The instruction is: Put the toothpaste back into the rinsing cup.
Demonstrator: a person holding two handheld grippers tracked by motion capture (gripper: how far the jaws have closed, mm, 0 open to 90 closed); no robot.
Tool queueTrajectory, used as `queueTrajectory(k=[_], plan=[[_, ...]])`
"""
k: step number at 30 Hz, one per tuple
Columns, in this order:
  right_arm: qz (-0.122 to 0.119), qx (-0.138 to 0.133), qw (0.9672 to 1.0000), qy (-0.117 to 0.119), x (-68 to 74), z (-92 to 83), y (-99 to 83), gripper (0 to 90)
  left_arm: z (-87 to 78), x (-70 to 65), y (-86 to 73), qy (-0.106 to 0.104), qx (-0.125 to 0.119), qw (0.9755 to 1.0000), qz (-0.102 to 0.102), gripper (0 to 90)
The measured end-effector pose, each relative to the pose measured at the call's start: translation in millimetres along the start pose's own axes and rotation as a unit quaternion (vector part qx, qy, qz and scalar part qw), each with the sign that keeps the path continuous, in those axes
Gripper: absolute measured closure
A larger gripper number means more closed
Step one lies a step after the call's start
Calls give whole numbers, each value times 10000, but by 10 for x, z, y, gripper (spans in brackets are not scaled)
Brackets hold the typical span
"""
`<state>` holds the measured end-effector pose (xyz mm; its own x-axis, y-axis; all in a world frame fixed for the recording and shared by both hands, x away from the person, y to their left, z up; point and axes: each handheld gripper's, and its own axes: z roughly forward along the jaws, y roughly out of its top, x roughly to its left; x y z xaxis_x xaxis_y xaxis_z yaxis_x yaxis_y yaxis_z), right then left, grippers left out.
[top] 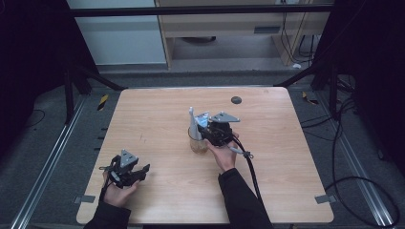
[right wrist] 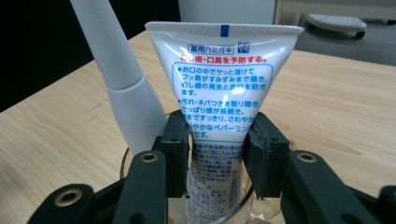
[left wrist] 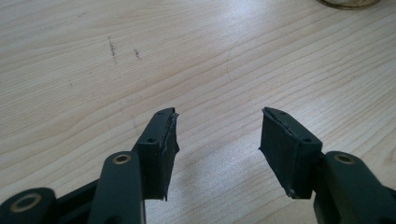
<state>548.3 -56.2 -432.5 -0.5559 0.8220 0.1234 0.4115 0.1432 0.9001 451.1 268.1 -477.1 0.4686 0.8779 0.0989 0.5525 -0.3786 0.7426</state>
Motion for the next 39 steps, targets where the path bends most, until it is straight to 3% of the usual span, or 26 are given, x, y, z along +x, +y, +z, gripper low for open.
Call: queueTrajectory(k=[8,12,18,22,26,29,34,39], plan=[[-316,226,9992,-53,60,-36,-15,576,-1,-1,0,-2,3,10000,-1,454],[-299,211,9993,-53,61,-114,-3,505,-2,0,0,-3,-2,10000,-3,454],[-203,-114,9997,-54,2,-362,9,401,-1,1,-2,-9,2,10000,-11,453],[-352,22,9993,-122,-33,-547,-17,320,-2,0,-3,-22,1,10000,-18,453],[-285,372,9989,55,-124,-694,-164,238,-9,-6,-3,-22,0,10000,-16,452],[-301,518,9982,-1,-221,-791,-312,216,-4,-3,-4,-15,4,10000,-23,451],[-211,639,9976,-145,-441,-1013,-539,186,-6,5,-5,-24,-3,10000,-50,450],[-172,554,9977,-344,-608,-1239,-671,163,-5,5,-9,-43,4,10000,-48,448]])
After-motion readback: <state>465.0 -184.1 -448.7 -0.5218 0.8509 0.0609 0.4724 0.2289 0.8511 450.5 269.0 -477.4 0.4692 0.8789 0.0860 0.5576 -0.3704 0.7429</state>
